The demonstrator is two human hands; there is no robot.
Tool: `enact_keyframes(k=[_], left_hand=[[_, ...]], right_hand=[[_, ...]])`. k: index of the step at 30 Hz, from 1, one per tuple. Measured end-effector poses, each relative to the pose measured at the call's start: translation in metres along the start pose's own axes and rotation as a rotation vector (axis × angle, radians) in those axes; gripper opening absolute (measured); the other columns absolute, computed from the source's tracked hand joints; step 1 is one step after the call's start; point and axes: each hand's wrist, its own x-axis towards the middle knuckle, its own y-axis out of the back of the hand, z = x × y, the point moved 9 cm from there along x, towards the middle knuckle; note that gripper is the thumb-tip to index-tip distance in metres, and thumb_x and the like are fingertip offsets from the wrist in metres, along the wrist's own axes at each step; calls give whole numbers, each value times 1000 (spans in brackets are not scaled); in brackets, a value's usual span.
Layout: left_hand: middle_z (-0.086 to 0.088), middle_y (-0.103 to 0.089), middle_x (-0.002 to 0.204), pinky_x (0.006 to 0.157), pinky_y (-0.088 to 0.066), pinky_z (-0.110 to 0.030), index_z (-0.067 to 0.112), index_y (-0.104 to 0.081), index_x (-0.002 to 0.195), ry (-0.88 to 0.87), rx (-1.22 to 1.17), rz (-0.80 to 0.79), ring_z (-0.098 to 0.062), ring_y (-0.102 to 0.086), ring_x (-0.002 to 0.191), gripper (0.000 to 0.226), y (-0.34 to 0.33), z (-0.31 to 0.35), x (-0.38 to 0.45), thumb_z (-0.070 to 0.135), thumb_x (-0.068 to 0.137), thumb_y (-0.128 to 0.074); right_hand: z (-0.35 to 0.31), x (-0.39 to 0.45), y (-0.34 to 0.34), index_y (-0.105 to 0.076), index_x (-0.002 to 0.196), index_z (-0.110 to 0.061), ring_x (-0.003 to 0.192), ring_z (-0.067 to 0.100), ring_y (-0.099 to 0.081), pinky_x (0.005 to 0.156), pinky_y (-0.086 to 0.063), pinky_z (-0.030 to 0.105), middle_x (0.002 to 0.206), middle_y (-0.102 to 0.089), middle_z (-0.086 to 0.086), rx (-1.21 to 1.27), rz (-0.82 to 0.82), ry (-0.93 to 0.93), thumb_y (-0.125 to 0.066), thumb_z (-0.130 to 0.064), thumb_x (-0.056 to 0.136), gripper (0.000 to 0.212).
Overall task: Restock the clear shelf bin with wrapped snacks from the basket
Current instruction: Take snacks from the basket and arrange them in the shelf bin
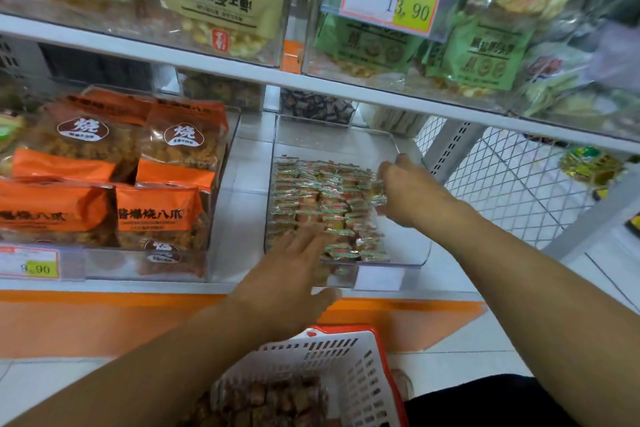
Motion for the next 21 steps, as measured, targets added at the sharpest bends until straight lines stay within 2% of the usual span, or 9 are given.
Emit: enact_keyframes(k=[3,5,8,9,11,14,17,19,21], left_hand=[[8,0,168,121,5,-32,28,-4,159,-26,130,-49,-14,6,154,85,-12,-4,1,56,94,-51],[6,1,168,121,9,-32,26,-2,160,-27,154,-47,-16,10,154,86,-13,-4,2,54,94,-50],[4,2,168,122,11,-35,25,0,159,-35,193,-53,-17,13,154,87,-16,-4,2,52,94,-51],[3,2,168,121,13,-35,25,0,159,-35,205,-61,-18,14,154,87,-17,-5,1,52,94,-51],[2,2,168,118,15,-35,25,-1,159,-35,218,-73,-20,14,154,86,-18,-5,0,50,94,-51],[2,0,168,121,12,-37,25,-4,159,-26,217,-80,-21,12,154,85,-18,-6,0,48,93,-53],[2,-3,168,122,11,-38,25,-6,159,-26,215,-83,-21,11,154,84,-19,-7,0,48,93,-53],[2,-5,168,123,10,-38,25,-7,159,-31,217,-80,-21,9,154,83,-19,-7,0,48,93,-53],[2,-8,168,123,9,-37,25,-10,159,-39,216,-67,-20,7,154,83,-17,-6,0,47,92,-54]], right_hand=[[-4,32,-16,-56,120,-3,106,38,-59,72,-41,34,131,-44,22,-125,-35,-38,-65,-13,91,32],[-9,45,-27,-57,113,-4,106,34,-59,75,-43,33,126,-49,22,-134,-94,-37,-66,-12,89,26],[-15,58,-44,-54,93,-8,103,29,-59,70,-43,30,114,-59,19,-141,-181,-19,-68,-5,83,18],[-14,61,-48,-56,97,-7,105,29,-58,72,-44,31,114,-60,19,-154,-188,-14,-69,-6,83,19],[-12,65,-55,-58,117,-5,115,32,-53,86,-45,36,122,-58,17,-251,-171,8,-68,-16,88,33],[-8,62,-67,-53,134,-15,131,32,-38,103,-32,42,140,-50,9,-624,-144,61,-52,-35,96,43],[-1,56,-93,-36,151,-17,146,40,-13,117,-14,52,160,-24,13,-836,-214,89,-32,-50,101,60],[1,55,-102,-18,157,-13,150,42,4,120,1,58,165,-5,15,-862,-247,69,-20,-52,103,66],[0,52,-98,-9,158,-12,150,42,11,119,7,58,165,3,16,-848,-262,46,-16,-53,103,69]])
